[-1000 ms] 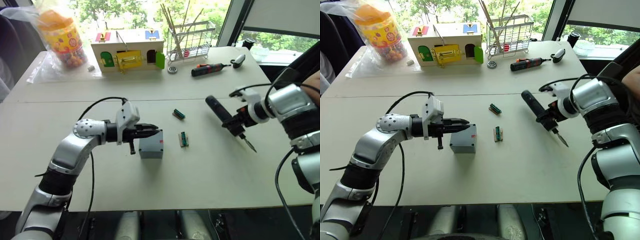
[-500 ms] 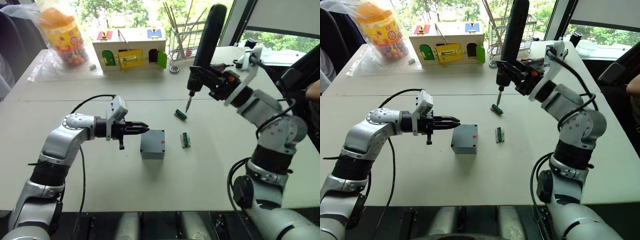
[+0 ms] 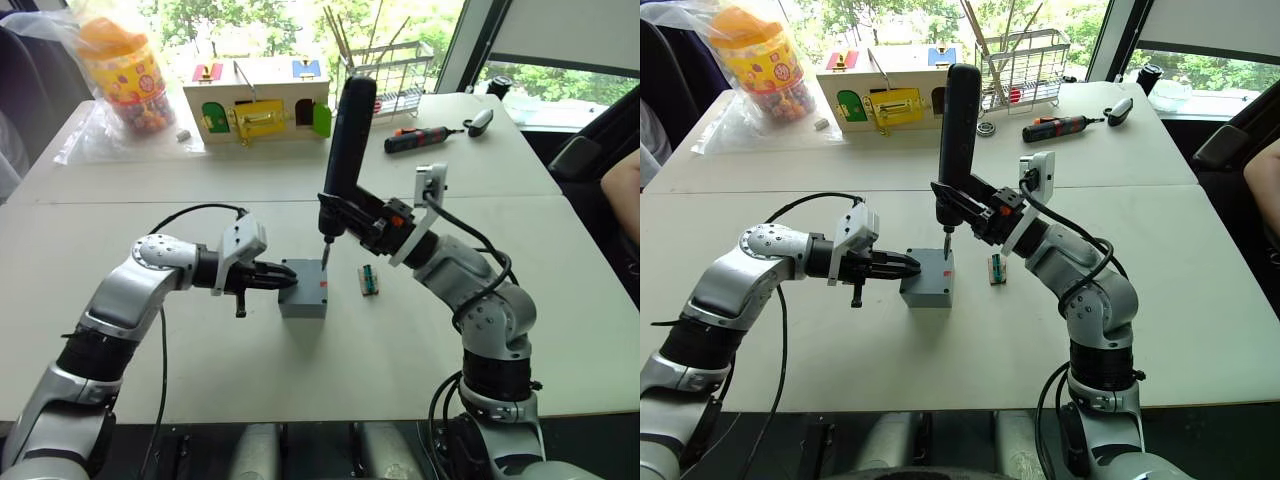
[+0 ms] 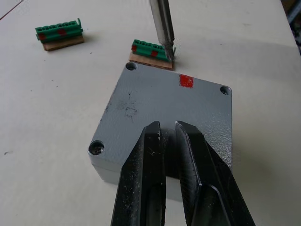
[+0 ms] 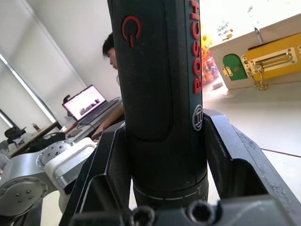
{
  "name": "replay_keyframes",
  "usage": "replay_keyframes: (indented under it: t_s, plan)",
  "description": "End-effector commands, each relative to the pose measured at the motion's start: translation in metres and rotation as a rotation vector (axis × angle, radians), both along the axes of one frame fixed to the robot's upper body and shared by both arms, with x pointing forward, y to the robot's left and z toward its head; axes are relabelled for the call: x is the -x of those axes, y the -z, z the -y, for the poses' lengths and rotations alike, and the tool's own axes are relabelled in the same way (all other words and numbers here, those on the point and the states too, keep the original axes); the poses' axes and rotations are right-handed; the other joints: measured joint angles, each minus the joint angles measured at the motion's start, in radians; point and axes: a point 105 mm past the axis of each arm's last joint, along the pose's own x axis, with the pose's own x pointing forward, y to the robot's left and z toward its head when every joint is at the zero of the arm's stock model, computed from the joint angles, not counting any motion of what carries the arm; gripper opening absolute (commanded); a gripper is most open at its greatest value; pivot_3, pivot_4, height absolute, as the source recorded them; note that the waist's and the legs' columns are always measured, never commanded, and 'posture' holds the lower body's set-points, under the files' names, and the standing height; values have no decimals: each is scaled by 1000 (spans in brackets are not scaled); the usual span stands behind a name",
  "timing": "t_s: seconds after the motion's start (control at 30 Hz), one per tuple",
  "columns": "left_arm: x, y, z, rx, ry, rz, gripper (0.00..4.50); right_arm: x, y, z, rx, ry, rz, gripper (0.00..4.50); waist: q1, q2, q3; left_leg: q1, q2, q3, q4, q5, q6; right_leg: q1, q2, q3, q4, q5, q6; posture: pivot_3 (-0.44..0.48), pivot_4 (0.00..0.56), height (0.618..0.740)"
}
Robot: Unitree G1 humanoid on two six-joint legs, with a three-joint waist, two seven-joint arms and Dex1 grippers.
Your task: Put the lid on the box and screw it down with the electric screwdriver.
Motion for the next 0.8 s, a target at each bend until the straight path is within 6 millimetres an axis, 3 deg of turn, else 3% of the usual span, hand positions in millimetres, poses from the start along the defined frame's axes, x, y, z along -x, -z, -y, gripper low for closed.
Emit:
replay_keyframes:
  t_s: [0.03, 0.53, 0.8]
  plan:
    - [-1, 4, -1, -23, -4, 5, 446, 1, -20, -4, -35, 14, 108, 1810, 0, 0, 0, 0, 0, 0, 0, 0, 0, 0, 0, 0, 0, 0, 0, 0, 150, 736]
    - [-2, 6, -2, -34, -7, 9, 446, -12, -2, -3, 17, 76, 123, 1810, 0, 0, 0, 1, 0, 0, 0, 0, 0, 0, 0, 0, 0, 0, 0, 0, 150, 736]
    - [-2, 11, -4, -40, -14, 3, 446, -1, 44, -13, 142, 64, 118, 1810, 0, 0, -5, 3, 0, 0, 0, -1, 1, 2, 0, 0, 0, 0, 0, 0, 150, 736]
